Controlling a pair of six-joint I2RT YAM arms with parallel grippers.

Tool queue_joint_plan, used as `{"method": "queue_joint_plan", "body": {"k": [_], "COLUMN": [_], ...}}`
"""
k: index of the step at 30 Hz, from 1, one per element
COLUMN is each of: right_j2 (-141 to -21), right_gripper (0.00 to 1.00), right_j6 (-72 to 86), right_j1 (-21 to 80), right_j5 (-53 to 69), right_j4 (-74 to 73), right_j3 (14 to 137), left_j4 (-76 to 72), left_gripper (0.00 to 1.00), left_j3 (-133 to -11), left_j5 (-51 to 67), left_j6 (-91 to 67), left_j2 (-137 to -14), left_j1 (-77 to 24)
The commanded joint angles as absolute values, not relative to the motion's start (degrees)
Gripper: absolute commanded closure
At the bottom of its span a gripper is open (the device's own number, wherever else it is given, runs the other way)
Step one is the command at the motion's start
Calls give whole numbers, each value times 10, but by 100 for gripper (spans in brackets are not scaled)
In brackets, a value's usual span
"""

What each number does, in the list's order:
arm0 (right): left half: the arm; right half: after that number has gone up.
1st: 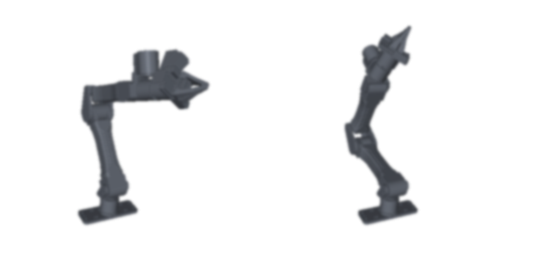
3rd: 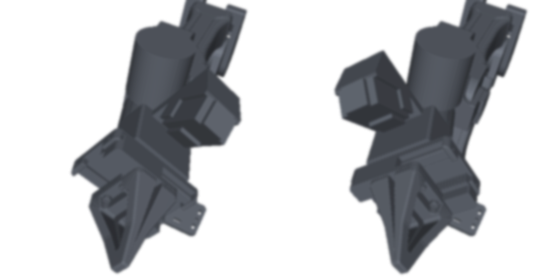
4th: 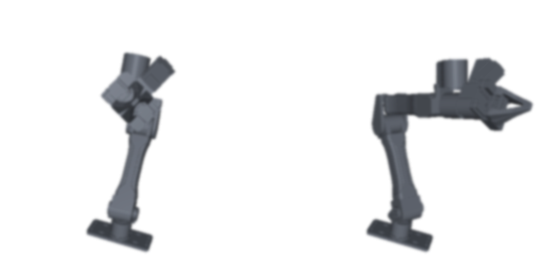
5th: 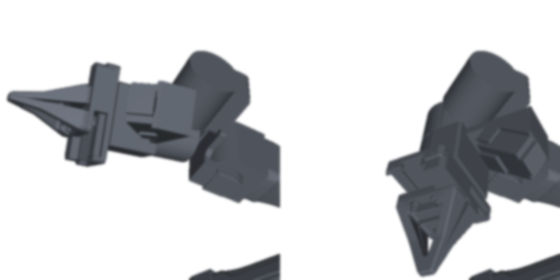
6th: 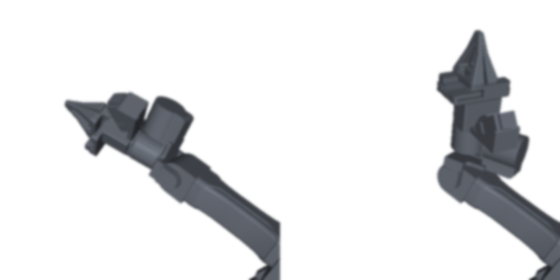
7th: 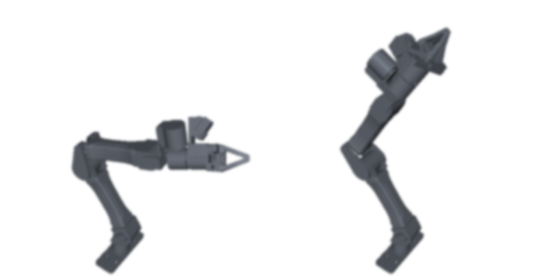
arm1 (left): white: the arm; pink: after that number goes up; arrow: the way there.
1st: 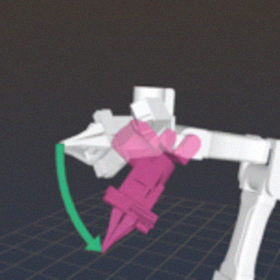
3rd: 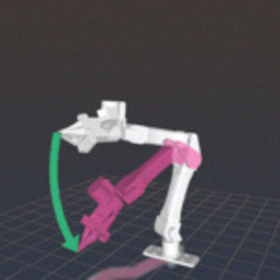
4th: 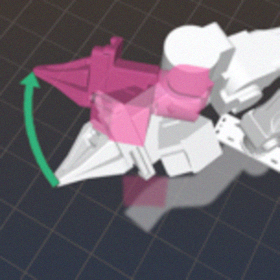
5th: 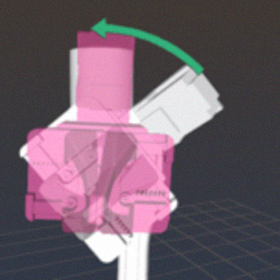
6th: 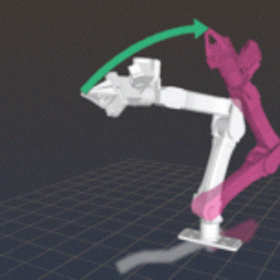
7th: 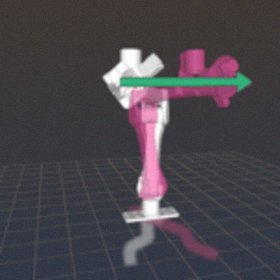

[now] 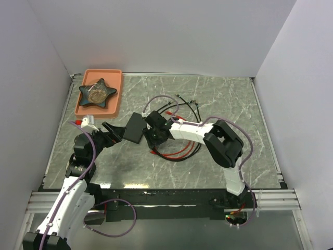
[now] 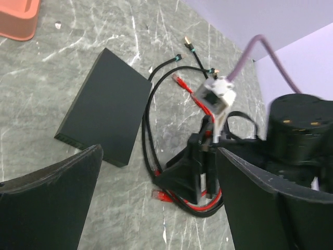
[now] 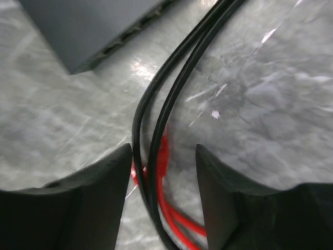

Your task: Insert the plug into the switch port

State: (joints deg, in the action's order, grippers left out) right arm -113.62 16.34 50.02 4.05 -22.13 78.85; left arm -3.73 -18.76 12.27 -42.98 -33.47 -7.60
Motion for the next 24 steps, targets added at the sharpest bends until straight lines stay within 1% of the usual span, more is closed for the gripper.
{"method": "queue_joint_plan", "body": {"k": [1,2,3,5,6,7,9,14,16,19,21,24], "right_j2": [-1164,-1169,-1172,-1174,-1170,-1152,-1123,-973,-907,-851,-835,-839], "right_gripper": [51,55,65,83,96,100,100,100,100,100,100,100], "right_j6": [172,171,171,168,166,164,159,145,139,135,141,161], "right_j1": [509,510,512,513,514,515,515,512,500,483,457,400], "right_j5": [18,14,11,2,1,-22,-37,-129,-148,-181,-208,-208], "right_j4": [-240,-242,-242,-243,-243,-243,-234,-223,-221,-224,-230,-248], "right_j3": [823,825,826,822,817,810,771,667,642,610,592,586], "left_j4": [-26,-25,-24,-24,-24,-24,-31,-47,-51,-59,-62,-64], "left_gripper": [4,4,4,4,4,4,4,4,4,4,4,4], "left_j3": [-204,-203,-202,-201,-200,-200,-198,-192,-191,-188,-187,-187], "left_j5": [115,113,111,109,109,109,111,122,126,130,137,148], "left_j6": [-439,-438,-437,-436,-436,-436,-437,-439,-439,-440,-440,-435], "left_j2": [-323,-321,-317,-315,-313,-313,-313,-323,-330,-339,-344,-347], "left_j1": [-76,-76,-76,-76,-76,-76,-76,-76,-76,-76,-76,-76]}}
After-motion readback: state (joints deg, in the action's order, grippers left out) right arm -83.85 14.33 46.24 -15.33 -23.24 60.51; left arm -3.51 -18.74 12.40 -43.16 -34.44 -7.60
